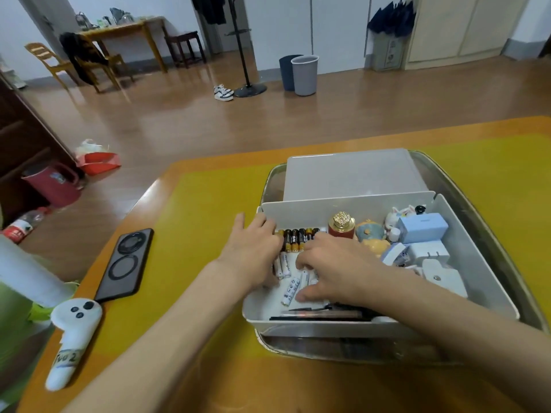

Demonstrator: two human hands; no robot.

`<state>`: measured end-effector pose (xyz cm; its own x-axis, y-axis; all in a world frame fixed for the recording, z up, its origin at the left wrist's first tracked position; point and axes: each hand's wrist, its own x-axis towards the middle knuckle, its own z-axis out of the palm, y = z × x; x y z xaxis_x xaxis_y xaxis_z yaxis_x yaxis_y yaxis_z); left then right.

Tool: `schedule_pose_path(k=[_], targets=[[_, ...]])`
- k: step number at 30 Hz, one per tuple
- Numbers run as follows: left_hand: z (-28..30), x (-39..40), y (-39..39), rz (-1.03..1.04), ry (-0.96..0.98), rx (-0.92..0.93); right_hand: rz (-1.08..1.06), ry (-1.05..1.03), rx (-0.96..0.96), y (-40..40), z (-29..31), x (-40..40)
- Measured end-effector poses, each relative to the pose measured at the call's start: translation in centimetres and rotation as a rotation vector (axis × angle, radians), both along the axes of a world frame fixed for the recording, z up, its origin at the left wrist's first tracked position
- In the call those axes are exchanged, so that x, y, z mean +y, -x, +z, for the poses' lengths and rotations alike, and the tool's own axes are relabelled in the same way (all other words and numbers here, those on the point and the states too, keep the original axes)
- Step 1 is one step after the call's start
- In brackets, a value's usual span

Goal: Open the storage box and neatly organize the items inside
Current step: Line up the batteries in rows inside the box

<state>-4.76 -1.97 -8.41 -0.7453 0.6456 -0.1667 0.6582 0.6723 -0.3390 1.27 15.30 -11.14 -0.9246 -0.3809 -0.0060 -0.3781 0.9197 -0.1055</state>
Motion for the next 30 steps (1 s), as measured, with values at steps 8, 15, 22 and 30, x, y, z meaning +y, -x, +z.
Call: schedule_pose_path(k=[8,15,22,30], targets=[[-0.3,1.4,0.8,0.001,0.014,0.038,-0.037,-0.006,0.016,0.0,-1.0,-0.7],[-0.2,0.8,1.0,-0.024,-0.079,-0.039,-0.116,0.139,-0.012,0.7,-1.4,-0.5],[0.1,-0.1,0.3,-0.084,-0.091,-0.203,-0.176,0.275,-0.041,1.1,-1.5,-0.3],[-0.1,-0.2,-0.5,-0.109,-0.125,-0.218,-0.018,0.151,-0.105,0.2,0.5,2.7]])
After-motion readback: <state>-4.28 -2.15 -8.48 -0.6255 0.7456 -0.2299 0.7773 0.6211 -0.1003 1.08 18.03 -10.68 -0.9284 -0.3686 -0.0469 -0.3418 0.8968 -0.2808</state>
